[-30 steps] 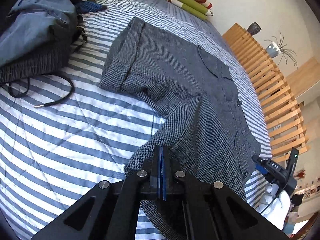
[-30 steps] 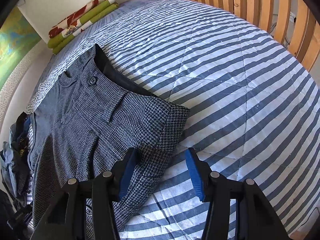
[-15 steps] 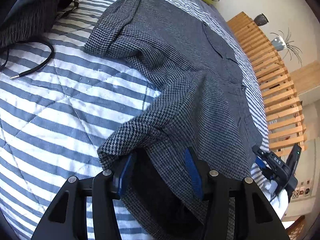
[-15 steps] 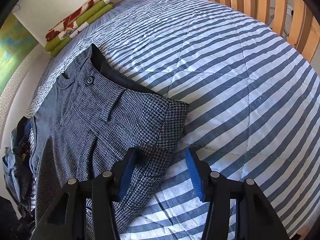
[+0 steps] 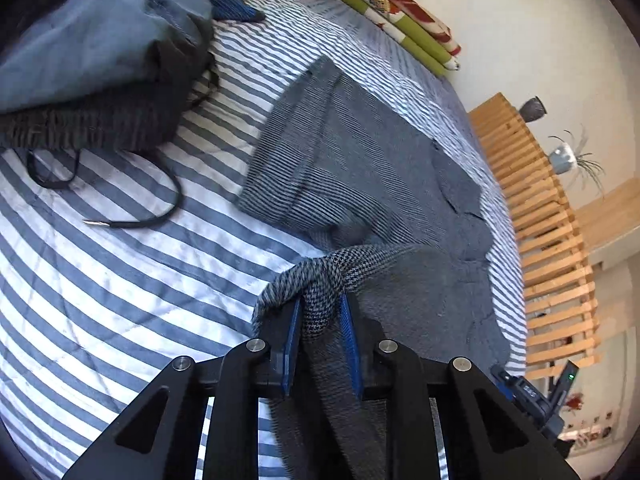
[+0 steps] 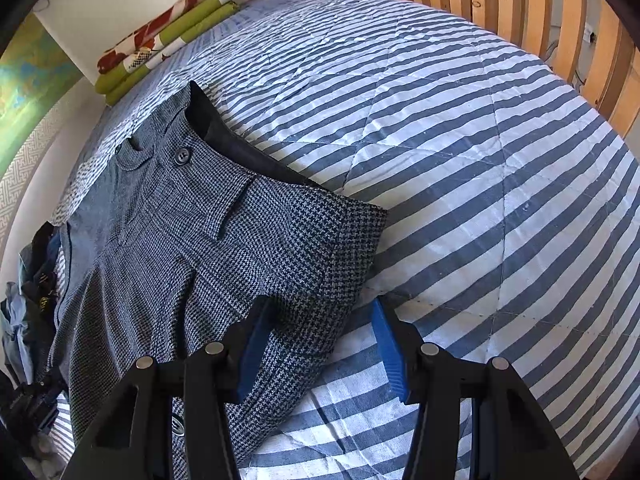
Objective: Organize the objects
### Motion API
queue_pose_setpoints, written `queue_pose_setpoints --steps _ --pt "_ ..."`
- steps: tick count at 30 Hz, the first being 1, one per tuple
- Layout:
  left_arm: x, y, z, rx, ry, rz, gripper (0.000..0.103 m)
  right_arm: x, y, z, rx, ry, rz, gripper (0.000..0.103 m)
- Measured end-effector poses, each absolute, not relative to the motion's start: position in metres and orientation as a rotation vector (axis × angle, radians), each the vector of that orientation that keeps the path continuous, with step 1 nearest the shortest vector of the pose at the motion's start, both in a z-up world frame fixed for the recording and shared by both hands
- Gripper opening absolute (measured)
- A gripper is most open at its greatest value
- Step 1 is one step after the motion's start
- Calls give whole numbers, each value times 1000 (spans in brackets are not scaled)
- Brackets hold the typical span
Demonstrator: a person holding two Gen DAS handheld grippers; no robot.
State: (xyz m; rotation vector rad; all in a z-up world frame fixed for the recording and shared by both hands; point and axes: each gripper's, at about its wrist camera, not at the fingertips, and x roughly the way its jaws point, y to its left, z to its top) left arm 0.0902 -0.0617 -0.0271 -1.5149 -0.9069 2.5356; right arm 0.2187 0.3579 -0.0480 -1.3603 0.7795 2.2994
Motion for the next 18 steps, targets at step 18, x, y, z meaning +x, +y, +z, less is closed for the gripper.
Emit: queue_pose_setpoints --steps 18 --pt "230 37 -23 -1478 -503 2135 61 231 371 -52 -1338 929 2286 52"
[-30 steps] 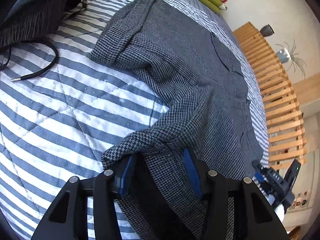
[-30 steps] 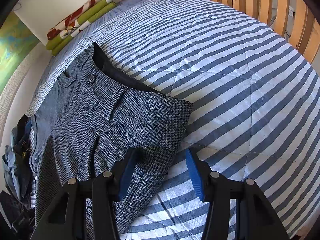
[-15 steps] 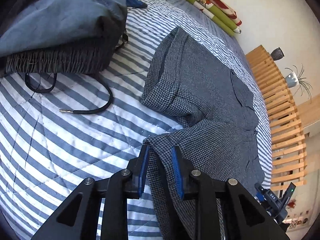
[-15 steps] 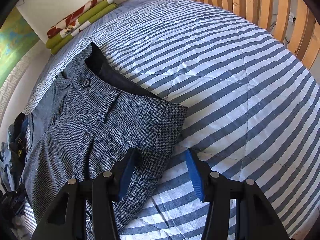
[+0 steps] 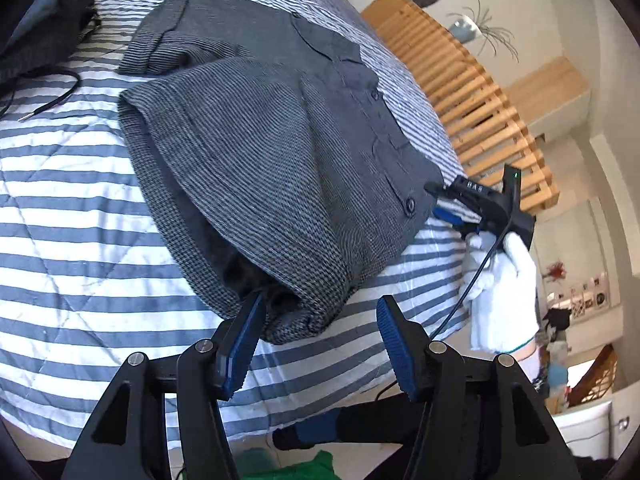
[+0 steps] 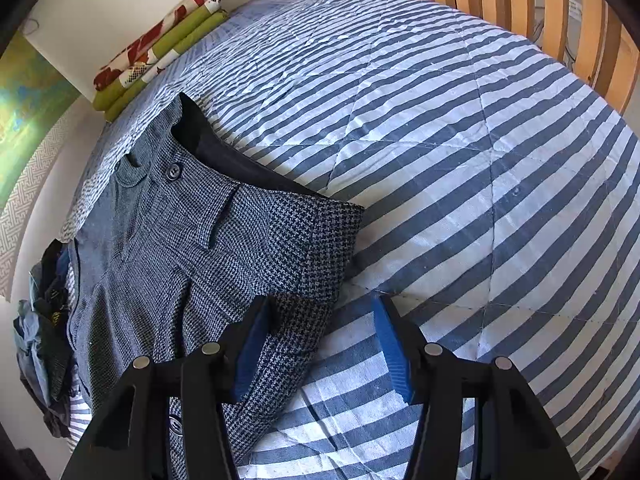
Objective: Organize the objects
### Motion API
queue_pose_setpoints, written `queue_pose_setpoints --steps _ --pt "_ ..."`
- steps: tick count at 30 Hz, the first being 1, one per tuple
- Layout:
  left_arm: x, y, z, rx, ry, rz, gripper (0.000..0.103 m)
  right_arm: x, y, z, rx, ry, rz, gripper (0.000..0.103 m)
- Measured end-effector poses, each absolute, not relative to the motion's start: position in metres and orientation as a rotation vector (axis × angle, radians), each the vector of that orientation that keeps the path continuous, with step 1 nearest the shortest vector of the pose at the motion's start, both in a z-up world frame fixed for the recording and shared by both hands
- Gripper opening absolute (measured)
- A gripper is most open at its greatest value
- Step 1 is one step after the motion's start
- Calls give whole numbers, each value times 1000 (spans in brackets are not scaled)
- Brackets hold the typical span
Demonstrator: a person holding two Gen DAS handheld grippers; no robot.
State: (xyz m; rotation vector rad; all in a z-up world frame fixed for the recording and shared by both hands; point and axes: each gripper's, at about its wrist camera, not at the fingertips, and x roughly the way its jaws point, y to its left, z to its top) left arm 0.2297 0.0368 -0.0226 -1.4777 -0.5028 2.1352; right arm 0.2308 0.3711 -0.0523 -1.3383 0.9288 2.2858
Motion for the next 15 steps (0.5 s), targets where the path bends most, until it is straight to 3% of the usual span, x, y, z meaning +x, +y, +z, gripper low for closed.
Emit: queue_pose_setpoints --steps 2,3,4,7,8,9,10,15 --pt "237 54 -29 -1499 -410 2154 56 231 371 -54 -1340 949 2280 53" --pt "231 63 -35 -1517 -386 2151 32 231 371 -54 -1340 950 2279 53" --pt "229 65 -38 -1536 -372 2150 22 230 370 -54 -1340 951 2282 53" --pt "216 58 -37 -1535 -446 2116 17 229 367 -54 -1337 990 2310 53" --pt "218 54 -28 -1509 -453 2120 17 229 367 -54 -1328 1013 2322 44" --pt "219 52 -18 -1478 -440 2136 16 230 366 -53 -1326 1038 2328 20" --pt "222 52 -11 -1456 -407 2147 15 232 367 -51 -1313 1058 2335 16" --pt "230 69 -55 -1645 -215 2058 16 237 371 -41 -1240 1053 2336 10"
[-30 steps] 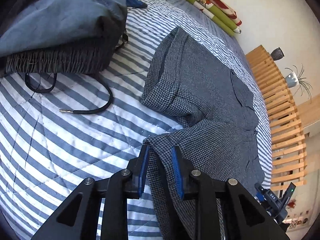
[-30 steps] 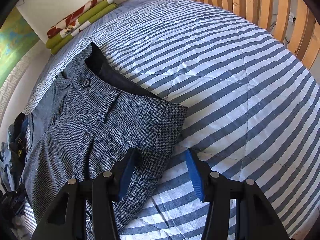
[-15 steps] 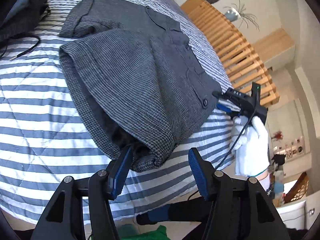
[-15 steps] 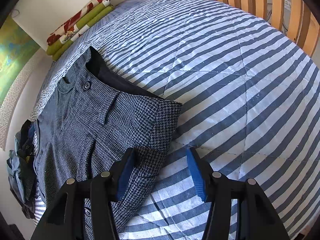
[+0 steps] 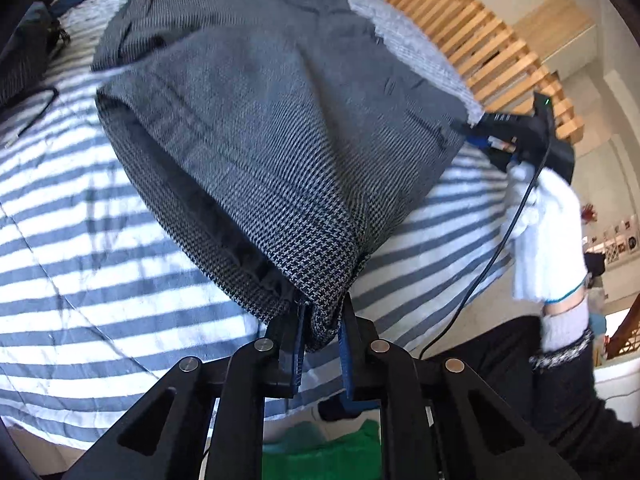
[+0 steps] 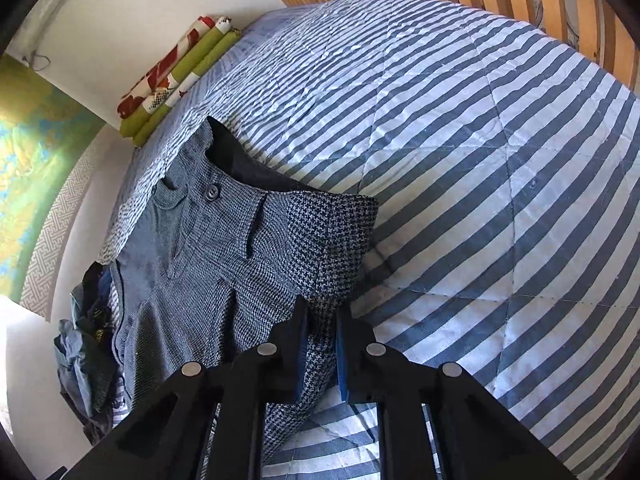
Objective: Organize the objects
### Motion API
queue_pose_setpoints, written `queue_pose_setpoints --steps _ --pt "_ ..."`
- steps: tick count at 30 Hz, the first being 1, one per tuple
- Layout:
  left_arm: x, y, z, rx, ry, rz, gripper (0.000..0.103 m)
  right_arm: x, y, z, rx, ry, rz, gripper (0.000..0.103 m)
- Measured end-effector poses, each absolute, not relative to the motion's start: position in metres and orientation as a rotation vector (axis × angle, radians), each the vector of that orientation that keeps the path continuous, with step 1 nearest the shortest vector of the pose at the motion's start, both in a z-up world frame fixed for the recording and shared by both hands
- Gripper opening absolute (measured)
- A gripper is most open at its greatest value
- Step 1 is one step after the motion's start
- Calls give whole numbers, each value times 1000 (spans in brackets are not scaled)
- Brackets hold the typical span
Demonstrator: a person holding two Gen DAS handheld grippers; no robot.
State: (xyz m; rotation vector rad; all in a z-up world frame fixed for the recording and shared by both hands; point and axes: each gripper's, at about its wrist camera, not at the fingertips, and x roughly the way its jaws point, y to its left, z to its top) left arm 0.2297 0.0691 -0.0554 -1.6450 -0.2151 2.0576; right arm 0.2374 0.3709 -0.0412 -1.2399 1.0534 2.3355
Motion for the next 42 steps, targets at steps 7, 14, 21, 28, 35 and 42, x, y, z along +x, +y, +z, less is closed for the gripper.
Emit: queue_pose_setpoints --steps 7,14,21,28,35,42 --pt "223 40 -15 -1534 -332 2052 44 225 357 -43 -1306 865 2318 12" --pt "144 -18 -23 -1569 -584 2231 48 224 362 -51 -1318 903 2292 15" --pt "107 -28 -63 -1620 -759 2207 39 224 359 -50 -1320 877 2294 15" --pt "104 -44 -39 -1537 -693 2297 2 224 360 -51 -1325 874 2296 16" --pt "94 -43 -67 -1733 -432 2358 2 222 360 -53 -1327 860 2281 15" --pt "106 -34 -35 -1620 -246 2464 26 221 360 -54 -1323 834 2281 15"
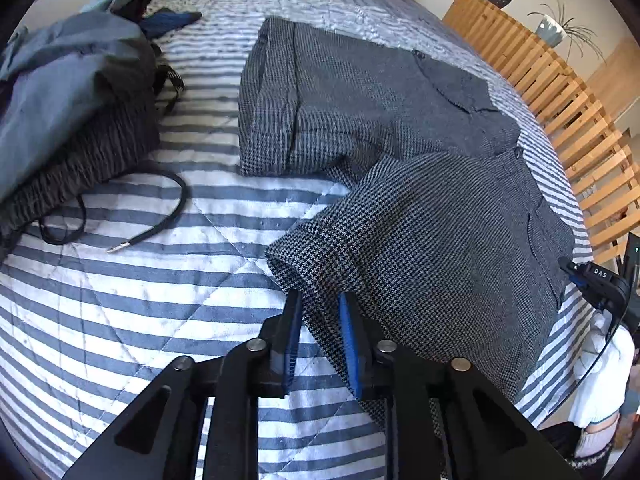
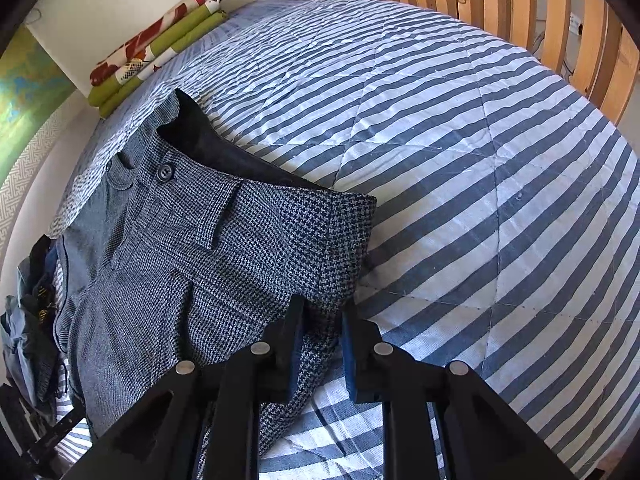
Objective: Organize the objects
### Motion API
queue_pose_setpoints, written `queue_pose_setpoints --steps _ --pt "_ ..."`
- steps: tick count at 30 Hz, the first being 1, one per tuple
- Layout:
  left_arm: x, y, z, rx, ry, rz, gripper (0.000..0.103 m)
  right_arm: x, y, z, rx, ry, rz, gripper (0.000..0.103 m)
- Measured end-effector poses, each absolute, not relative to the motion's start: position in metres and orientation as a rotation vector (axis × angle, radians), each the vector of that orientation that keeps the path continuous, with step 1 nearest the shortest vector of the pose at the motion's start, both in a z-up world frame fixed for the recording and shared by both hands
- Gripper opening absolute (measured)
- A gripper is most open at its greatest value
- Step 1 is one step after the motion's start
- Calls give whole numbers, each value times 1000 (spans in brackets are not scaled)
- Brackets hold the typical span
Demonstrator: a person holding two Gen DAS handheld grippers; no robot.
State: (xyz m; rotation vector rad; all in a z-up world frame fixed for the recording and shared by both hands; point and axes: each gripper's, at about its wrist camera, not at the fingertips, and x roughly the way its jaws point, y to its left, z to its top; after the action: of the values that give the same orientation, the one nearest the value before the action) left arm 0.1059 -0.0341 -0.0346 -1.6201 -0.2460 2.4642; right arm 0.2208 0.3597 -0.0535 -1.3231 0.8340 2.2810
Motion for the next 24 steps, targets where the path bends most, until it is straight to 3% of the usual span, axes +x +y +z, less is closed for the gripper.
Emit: queue_pose_setpoints --steps 6,10,14,18,22,23,24 --pt "163 9 8 -1422 -170 2333 51 226 370 -57 -1307 955 2287 16" --pt "191 91 13 -1340 -1 2173 54 229 373 -58 -1294 1011 2287 16" --pt "211 152 -17 -1396 165 2020 54 231 369 -52 -1283 991 2303 13" --pt "215 166 -60 -1518 252 1993 54 239 374 -52 -1259 1045 2286 11" --pt "217 161 -46 -1456 245 2042 54 245 379 -56 -1273 1119 2292 12" --pt "218 160 -40 -1430 265 2063 55 246 380 -55 -1280 1128 2291 13" --pt "219 161 -34 -1406 302 2085 55 247 382 -53 -1278 1117 2287 22"
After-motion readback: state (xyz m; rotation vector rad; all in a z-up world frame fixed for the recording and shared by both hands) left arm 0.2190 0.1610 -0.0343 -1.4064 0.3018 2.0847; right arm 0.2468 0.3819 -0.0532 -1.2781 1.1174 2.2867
